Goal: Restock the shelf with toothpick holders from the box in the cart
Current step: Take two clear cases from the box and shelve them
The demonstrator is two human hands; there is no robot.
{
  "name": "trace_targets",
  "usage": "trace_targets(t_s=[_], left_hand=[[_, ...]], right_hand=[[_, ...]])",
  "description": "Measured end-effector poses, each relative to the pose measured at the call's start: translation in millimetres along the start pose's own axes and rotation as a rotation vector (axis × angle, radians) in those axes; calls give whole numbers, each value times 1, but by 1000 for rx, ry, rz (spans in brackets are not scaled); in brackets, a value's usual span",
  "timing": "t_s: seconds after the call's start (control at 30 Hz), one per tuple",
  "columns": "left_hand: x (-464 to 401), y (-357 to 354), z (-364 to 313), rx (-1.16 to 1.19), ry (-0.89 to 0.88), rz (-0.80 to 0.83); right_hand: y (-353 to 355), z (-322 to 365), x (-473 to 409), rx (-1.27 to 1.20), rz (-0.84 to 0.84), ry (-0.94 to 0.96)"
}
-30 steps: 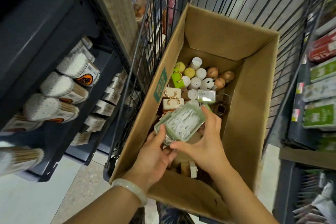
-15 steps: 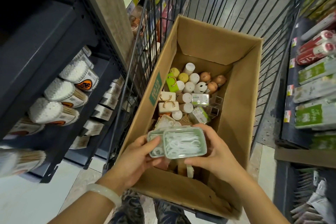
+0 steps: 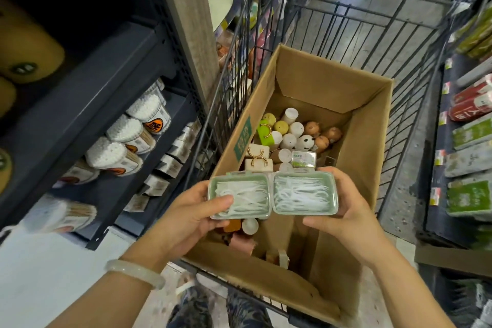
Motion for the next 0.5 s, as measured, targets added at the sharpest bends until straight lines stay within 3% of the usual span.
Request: trace_targets(t_s=[0.23, 0.5], left_hand=[[40, 10, -15, -15, -94, -52], [127, 56, -29, 60, -304, -173]], right_hand=[[-23, 24, 25, -133, 78, 0], [-77, 66, 71, -70, 136, 200]])
Point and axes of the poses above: each hand's wrist, its own x-axis away from the middle knuckle, its own y-axis out of the back of the hand, z = x × y, the point moved 7 cm from there along -x, towards the middle knuckle, and after that the axes turned 9 degrees about -z, right-handed, at the moved point
